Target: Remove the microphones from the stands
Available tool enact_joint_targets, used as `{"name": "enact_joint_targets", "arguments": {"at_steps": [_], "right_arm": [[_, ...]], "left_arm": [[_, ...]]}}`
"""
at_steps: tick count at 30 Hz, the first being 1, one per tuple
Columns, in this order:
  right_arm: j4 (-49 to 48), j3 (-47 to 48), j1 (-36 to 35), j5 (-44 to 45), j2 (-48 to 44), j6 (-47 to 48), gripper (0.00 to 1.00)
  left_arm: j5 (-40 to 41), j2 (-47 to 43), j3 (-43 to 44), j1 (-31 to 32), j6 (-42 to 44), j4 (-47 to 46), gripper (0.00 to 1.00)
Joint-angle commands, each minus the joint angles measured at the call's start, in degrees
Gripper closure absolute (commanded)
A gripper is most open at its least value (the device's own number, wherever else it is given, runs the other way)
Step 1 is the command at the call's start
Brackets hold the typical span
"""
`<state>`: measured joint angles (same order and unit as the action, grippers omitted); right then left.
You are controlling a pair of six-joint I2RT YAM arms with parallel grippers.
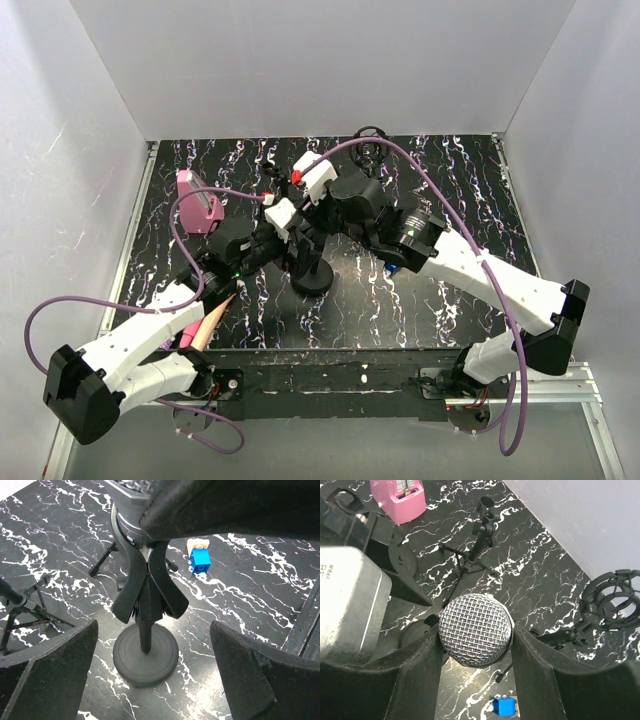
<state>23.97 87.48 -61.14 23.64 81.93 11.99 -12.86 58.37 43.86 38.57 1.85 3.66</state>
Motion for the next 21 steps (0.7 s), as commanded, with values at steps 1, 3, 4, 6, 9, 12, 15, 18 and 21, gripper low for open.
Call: {"name": "enact_joint_targets", "arguments": {"at_steps": [1, 3, 4, 6, 9, 12, 15, 18, 21], "right_arm": [[-2.1, 5.2, -0.3, 1.1, -0.5, -6.1, 0.99], [-0.2, 5.7, -0.2, 0.4, 0.0, -7.3, 0.99], [0.5, 5.9, -0.2, 0.1, 0.2, -7.6, 0.99], [1.3, 6.1, -0.2, 0.0, 0.6, -8.2, 0.99], [2.5, 6.4, -0.2, -0.1, 1.1, -9.3, 0.99], [3.4, 6.6, -0.1, -1.7, 1.7, -10.1, 0.99], [4.9, 6.9, -0.1, -3.9, 2.0, -10.1, 0.99], [9.1, 8.6, 0.8, -9.8, 2.2, -9.2, 0.83], [14.8, 10.7, 3.3, -18.8, 1.4, -7.7, 0.49]], "left_arm": [[-3.9, -0.6, -3.3, 0.2, -1.0, -10.2, 0.07], [-5.1, 0.1, -4.9, 0.2, -0.8, -14.3, 0.10], [-5.2, 0.7, -5.5, 0.2, -1.0, -15.7, 0.12], [-5.2, 1.5, -6.1, 0.1, -1.4, -18.1, 0.17], [-6.3, 2.1, -6.7, 0.2, -1.2, -20.3, 0.28], [-7.0, 2.3, -6.9, 0.2, -1.4, -21.4, 0.39], [-8.0, 2.1, -6.6, 0.2, -1.3, -21.6, 0.51], [-8.1, 1.7, -6.5, 0.1, -0.7, -21.0, 0.59], [-8.7, 1.5, -6.9, 0.1, 0.3, -20.7, 0.64]]}}
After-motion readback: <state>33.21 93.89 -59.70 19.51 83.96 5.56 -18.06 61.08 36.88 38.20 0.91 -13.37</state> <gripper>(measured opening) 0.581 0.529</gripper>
